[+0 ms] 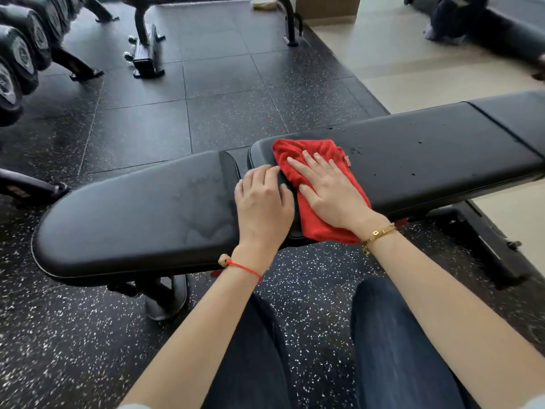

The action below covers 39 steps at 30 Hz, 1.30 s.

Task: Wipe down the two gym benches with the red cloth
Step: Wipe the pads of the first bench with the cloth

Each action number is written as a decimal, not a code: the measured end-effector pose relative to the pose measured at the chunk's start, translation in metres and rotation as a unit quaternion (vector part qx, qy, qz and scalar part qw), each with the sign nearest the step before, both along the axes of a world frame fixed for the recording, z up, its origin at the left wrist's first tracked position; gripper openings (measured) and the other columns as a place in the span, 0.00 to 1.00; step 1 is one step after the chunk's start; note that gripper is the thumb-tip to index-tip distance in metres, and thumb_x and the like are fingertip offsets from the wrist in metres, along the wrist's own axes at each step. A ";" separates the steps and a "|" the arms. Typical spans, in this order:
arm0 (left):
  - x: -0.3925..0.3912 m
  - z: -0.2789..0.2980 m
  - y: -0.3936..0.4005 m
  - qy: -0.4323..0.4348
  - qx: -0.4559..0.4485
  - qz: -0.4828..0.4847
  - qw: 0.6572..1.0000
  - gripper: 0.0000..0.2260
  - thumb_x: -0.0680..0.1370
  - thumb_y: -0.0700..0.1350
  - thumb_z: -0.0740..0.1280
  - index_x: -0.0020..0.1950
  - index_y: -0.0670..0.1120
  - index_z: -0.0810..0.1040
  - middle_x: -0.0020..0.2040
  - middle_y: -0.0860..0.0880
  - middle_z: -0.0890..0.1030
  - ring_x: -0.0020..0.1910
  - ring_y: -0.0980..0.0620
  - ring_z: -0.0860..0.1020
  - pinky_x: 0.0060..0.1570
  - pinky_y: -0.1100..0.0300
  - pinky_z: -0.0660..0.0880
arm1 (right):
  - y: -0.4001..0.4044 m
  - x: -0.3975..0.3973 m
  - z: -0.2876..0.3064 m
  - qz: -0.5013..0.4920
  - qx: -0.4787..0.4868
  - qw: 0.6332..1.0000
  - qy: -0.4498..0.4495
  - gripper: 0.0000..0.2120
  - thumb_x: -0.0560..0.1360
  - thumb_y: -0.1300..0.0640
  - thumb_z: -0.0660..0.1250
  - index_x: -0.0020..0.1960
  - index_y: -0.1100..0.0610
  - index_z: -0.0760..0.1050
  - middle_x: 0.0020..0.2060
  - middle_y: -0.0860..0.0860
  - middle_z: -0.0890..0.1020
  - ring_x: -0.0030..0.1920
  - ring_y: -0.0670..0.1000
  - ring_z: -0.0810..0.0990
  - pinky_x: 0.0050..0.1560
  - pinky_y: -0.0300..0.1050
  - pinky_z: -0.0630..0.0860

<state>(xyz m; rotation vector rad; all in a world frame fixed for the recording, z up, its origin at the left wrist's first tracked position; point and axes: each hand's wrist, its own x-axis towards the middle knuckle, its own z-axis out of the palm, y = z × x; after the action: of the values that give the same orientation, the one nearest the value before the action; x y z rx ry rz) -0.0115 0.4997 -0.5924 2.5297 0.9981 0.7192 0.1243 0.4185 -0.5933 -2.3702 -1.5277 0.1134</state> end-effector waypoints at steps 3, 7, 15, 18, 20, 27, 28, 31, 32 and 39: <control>0.018 -0.008 -0.011 0.005 -0.004 0.019 1.000 0.18 0.79 0.46 0.59 0.68 0.46 0.74 0.68 0.48 0.75 0.70 0.47 0.69 0.71 0.51 0.62 | -0.003 0.017 0.001 0.001 0.003 1.000 0.006 0.26 0.82 0.53 0.55 0.78 0.45 0.53 0.79 0.52 0.54 0.79 0.53 0.50 0.78 0.49 0.43; 0.039 -0.017 -0.022 0.013 -0.012 0.055 0.998 0.17 0.79 0.47 0.60 0.66 0.45 0.76 0.68 0.47 0.74 0.69 0.44 0.68 0.68 0.49 0.65 | -0.001 0.072 0.007 -0.052 -0.026 0.998 0.021 0.26 0.82 0.53 0.53 0.79 0.45 0.53 0.79 0.54 0.52 0.79 0.54 0.48 0.78 0.51 0.42; 0.053 -0.020 -0.030 -0.014 0.002 0.124 0.992 0.15 0.76 0.47 0.62 0.61 0.47 0.78 0.63 0.50 0.77 0.66 0.46 0.70 0.63 0.48 0.68 | 0.057 0.112 0.008 0.012 -0.061 0.998 -0.006 0.26 0.82 0.51 0.51 0.79 0.46 0.51 0.79 0.54 0.51 0.79 0.55 0.48 0.77 0.54 0.41; 0.053 -0.015 -0.034 -0.024 -0.003 0.129 0.991 0.15 0.75 0.45 0.64 0.61 0.48 0.79 0.63 0.51 0.78 0.66 0.47 0.71 0.63 0.48 0.69 | 0.040 0.101 0.008 0.089 -0.045 0.995 0.003 0.26 0.82 0.52 0.53 0.79 0.45 0.52 0.79 0.54 0.51 0.79 0.55 0.48 0.78 0.54 0.41; 0.053 -0.013 -0.035 -0.033 -0.012 0.133 0.991 0.15 0.76 0.43 0.64 0.61 0.48 0.80 0.63 0.51 0.78 0.67 0.49 0.71 0.64 0.48 0.69 | 0.013 0.093 0.005 0.157 -0.027 0.987 -0.006 0.27 0.82 0.52 0.54 0.79 0.44 0.52 0.79 0.53 0.52 0.79 0.54 0.48 0.78 0.54 0.42; 0.054 -0.013 -0.038 -0.045 -0.004 0.137 0.990 0.15 0.76 0.41 0.64 0.61 0.46 0.81 0.62 0.50 0.79 0.66 0.48 0.72 0.66 0.49 0.70 | -0.030 0.162 0.003 0.109 -0.030 0.993 -0.012 0.26 0.82 0.52 0.54 0.79 0.44 0.52 0.79 0.53 0.52 0.79 0.55 0.48 0.78 0.51 0.42; 0.055 -0.013 -0.038 -0.039 -0.002 0.141 0.989 0.15 0.76 0.41 0.64 0.62 0.46 0.81 0.63 0.50 0.79 0.66 0.48 0.72 0.66 0.49 0.71 | -0.019 0.171 0.004 0.091 -0.037 0.995 -0.010 0.26 0.82 0.52 0.53 0.79 0.45 0.52 0.79 0.53 0.51 0.79 0.55 0.48 0.78 0.51 0.41; 0.056 -0.012 -0.041 -0.020 0.003 0.144 0.989 0.16 0.76 0.40 0.64 0.63 0.46 0.80 0.63 0.49 0.79 0.67 0.48 0.72 0.68 0.51 0.70 | 0.019 0.170 0.007 0.091 -0.049 0.995 -0.011 0.26 0.82 0.51 0.52 0.79 0.46 0.51 0.79 0.56 0.50 0.79 0.56 0.47 0.77 0.53 0.41; 0.057 -0.011 -0.041 -0.014 0.002 0.143 0.990 0.16 0.77 0.40 0.64 0.63 0.46 0.80 0.64 0.49 0.79 0.68 0.48 0.72 0.69 0.51 0.69 | 0.028 0.163 0.007 0.104 -0.049 0.993 -0.012 0.26 0.82 0.51 0.52 0.79 0.47 0.51 0.79 0.56 0.50 0.79 0.57 0.48 0.77 0.54 0.41; 0.061 -0.007 -0.047 -0.006 -0.037 0.147 0.988 0.17 0.78 0.37 0.63 0.67 0.43 0.77 0.68 0.46 0.76 0.73 0.46 0.67 0.76 0.56 0.60 | -0.019 0.132 -0.002 0.231 -0.004 0.973 -0.022 0.27 0.81 0.50 0.53 0.79 0.44 0.51 0.79 0.53 0.51 0.79 0.54 0.48 0.78 0.51 0.41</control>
<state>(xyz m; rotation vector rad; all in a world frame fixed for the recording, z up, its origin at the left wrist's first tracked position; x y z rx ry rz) 0.0490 0.4527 -0.5991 2.3385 1.3850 0.7588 0.2561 0.3996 -0.5954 -1.9891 -2.0750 0.1726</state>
